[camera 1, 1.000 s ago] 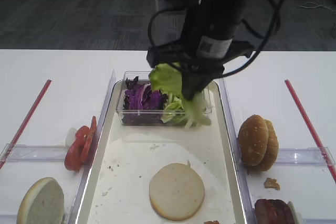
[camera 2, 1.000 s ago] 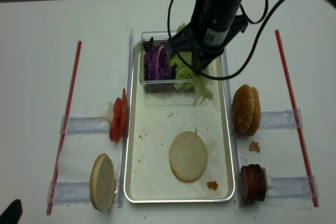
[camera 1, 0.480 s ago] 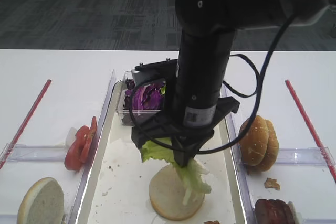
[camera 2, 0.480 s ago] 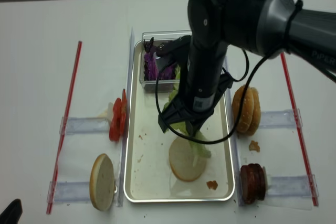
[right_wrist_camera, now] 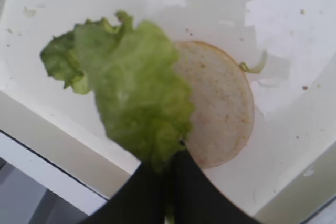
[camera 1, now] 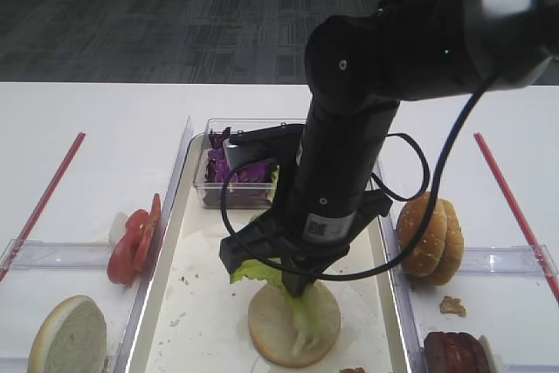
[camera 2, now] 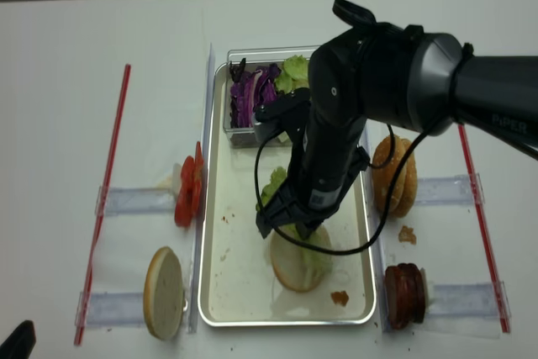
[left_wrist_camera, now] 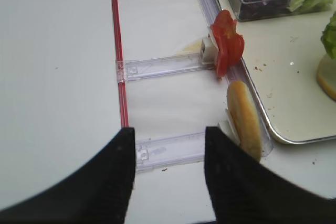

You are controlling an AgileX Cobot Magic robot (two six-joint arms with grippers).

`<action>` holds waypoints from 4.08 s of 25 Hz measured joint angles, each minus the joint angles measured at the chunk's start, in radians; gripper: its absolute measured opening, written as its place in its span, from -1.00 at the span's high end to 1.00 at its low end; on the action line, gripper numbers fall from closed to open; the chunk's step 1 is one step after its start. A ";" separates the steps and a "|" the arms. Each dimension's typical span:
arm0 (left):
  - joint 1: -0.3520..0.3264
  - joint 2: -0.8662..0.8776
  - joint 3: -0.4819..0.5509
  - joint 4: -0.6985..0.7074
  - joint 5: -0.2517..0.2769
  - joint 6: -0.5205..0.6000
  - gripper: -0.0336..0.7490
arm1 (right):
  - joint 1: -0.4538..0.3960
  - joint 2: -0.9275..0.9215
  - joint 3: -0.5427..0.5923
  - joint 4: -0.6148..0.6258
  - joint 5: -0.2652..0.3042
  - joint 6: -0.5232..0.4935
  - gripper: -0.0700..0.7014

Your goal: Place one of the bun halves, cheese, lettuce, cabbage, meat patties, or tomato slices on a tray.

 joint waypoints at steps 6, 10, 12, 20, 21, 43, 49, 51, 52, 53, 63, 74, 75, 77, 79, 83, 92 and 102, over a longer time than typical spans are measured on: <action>0.000 0.000 0.000 0.000 0.000 0.000 0.16 | 0.003 0.044 0.000 0.015 -0.015 -0.014 0.72; 0.000 0.000 0.000 0.000 0.000 0.000 0.16 | 0.003 0.075 0.000 0.005 0.002 -0.014 0.72; 0.000 0.000 0.000 0.000 0.000 0.000 0.16 | 0.003 0.081 0.000 0.001 0.004 -0.014 0.72; 0.000 0.000 0.000 0.000 0.000 0.000 0.16 | 0.003 0.089 0.000 -0.014 0.015 -0.014 0.72; 0.000 0.000 0.000 0.000 0.000 0.000 0.16 | 0.003 0.089 0.000 -0.014 0.019 -0.014 0.71; 0.000 0.000 0.000 0.000 0.000 0.000 0.16 | 0.003 0.089 -0.120 -0.038 0.180 0.009 -0.58; 0.000 0.000 0.000 0.000 0.000 0.000 0.16 | 0.005 0.089 -0.188 -0.093 0.252 0.051 -0.59; 0.000 0.000 0.000 0.000 0.000 0.000 0.16 | 0.005 0.089 -0.204 -0.100 0.257 0.057 -0.59; 0.000 0.000 0.000 0.000 0.000 0.000 0.16 | 0.005 0.089 -0.212 -0.100 0.258 0.061 -0.59; 0.000 0.000 0.000 0.000 0.000 0.000 0.16 | 0.005 0.089 -0.219 -0.102 0.261 0.063 -0.59; 0.000 0.000 0.000 0.000 0.000 0.000 0.16 | 0.005 0.089 -0.341 -0.114 0.269 0.079 -0.59; 0.000 0.000 0.000 0.000 0.000 0.000 0.16 | -0.078 0.089 -0.379 -0.161 0.276 0.086 -0.59; 0.000 0.000 0.000 0.000 0.000 0.000 0.16 | -0.104 0.089 -0.379 -0.159 0.276 0.086 -0.59; 0.000 0.000 0.000 0.000 0.000 0.000 0.16 | -0.152 0.089 -0.379 -0.157 0.276 0.086 -0.59; 0.000 0.000 0.000 0.000 0.000 0.000 0.16 | -0.204 0.089 -0.380 -0.157 0.276 0.084 -0.59; 0.000 0.000 0.000 0.000 0.000 0.000 0.16 | -0.300 0.089 -0.380 -0.154 0.276 0.072 -0.59; 0.000 0.000 0.000 0.000 0.000 0.000 0.16 | -0.489 0.089 -0.380 -0.153 0.276 0.059 -0.59; 0.000 0.000 0.000 0.000 0.000 0.000 0.16 | -0.619 0.089 -0.380 -0.165 0.276 0.026 -0.59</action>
